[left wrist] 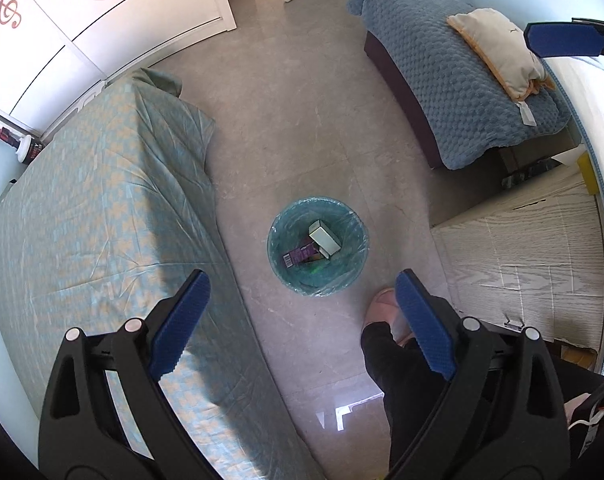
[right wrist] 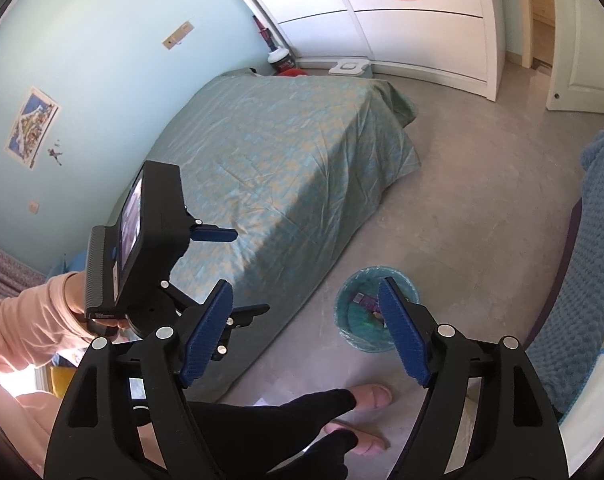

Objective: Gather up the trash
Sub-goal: 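Move both tools back over the bed toward the tube and candy tube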

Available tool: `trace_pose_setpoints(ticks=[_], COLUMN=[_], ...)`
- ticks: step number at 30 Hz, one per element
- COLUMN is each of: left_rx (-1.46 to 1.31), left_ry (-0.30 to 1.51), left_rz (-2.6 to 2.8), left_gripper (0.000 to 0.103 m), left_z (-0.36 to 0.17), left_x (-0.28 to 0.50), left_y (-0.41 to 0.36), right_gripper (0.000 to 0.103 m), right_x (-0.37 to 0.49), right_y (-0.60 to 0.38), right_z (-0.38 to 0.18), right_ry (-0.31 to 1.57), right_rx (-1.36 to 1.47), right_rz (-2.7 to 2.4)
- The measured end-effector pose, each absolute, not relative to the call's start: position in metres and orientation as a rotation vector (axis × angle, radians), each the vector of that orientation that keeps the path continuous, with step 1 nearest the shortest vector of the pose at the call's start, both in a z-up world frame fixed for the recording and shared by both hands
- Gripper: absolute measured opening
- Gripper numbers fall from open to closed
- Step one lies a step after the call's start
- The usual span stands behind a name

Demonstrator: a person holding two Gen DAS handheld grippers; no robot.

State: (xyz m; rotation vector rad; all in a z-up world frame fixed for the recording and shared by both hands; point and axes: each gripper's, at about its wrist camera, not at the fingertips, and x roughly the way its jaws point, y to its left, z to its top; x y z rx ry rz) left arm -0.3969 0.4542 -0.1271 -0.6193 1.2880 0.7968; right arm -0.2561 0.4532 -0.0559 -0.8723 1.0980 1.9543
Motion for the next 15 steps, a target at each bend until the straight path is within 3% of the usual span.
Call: trace_pose_setpoints(ticks=[6, 15], left_rx=[-0.608, -0.501], left_ry=[1.284, 1.295], left_rz=[0.791, 0.738], left_gripper=[0.091, 0.091], left_z=[-0.123, -0.110], left_x=[-0.392, -0.369], left_y=[0.451, 0.436], right_gripper=[0.085, 0.087], right_x=[-0.249, -0.230], right_y=[0.448, 0.427], right_z=[-0.054, -0.047], right_ry=[1.098, 1.065], right_rx=[-0.851, -0.827], right_rz=[1.921, 1.838])
